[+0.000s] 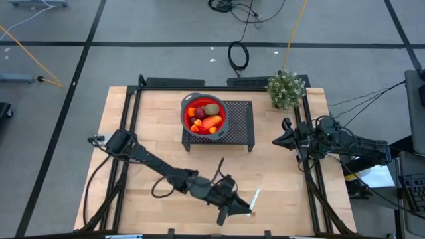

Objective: Pick & Place Fruit
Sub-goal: Put the knife on the shelf

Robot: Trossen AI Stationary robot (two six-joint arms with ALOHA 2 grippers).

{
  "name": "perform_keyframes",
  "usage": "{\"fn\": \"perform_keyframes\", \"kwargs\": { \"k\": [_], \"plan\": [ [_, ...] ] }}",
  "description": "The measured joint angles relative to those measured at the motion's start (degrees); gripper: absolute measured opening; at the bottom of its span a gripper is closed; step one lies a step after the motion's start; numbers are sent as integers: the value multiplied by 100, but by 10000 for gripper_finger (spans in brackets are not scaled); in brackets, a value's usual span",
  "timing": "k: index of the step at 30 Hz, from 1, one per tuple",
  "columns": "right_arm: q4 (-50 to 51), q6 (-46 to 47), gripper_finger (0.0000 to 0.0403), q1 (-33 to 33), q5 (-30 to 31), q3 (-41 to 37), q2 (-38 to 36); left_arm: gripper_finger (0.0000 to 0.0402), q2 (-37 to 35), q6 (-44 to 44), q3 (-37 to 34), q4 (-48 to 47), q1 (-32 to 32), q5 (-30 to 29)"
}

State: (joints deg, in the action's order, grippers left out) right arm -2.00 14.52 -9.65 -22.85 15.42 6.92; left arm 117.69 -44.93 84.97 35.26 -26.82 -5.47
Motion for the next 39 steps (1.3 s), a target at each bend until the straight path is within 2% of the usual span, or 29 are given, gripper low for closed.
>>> {"fn": "perform_keyframes", "kwargs": {
  "k": [6, 15, 23, 29, 34, 39],
  "plan": [
    [4, -4, 0, 0, -290, 0, 1, 38, 0, -16, 0, 263, 258, 717],
    [7, -17, 0, 0, -302, 0, 0, 50, 0, -33, 0, 227, 377, 801],
    [7, -17, 0, 0, -299, 0, 0, 36, 0, 22, 0, -470, 526, 98],
    [7, -17, 0, 0, -299, 0, 0, 48, -8, 42, 0, -1040, 647, -640],
    [9, 97, 0, 0, -299, 0, 3, 50, -157, 408, 0, -1416, 723, -1289],
    [-55, 656, 0, 0, -299, 3, 78, 50, -441, 962, 0, -1563, 764, -1884]
  ]
}}
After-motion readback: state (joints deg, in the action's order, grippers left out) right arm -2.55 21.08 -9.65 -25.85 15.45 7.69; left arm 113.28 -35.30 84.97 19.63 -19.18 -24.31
